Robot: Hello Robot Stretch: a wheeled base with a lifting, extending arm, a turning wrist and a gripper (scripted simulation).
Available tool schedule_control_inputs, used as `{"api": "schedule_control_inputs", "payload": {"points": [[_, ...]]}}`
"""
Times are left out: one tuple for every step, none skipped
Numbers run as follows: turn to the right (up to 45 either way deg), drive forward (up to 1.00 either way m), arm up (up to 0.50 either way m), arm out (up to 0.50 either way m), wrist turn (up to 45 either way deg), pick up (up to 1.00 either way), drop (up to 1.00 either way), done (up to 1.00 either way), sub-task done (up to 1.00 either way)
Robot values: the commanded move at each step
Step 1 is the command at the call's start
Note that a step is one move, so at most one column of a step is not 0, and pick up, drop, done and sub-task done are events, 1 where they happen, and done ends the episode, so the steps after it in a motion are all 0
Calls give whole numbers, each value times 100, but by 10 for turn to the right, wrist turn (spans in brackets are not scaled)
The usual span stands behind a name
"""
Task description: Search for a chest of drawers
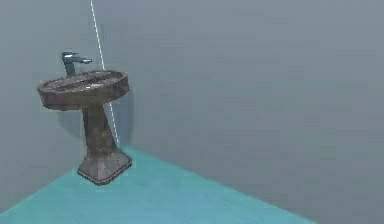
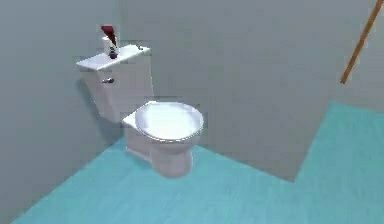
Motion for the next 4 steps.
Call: {"api": "schedule_control_inputs", "payload": {"points": [[-450,0,0,0,0,0,0,0,0],[-450,0,0,0,0,0,0,0,0],[-210,0,0,0,0,0,0,0,0],[0,100,0,0,0,0,0,0,0]]}}
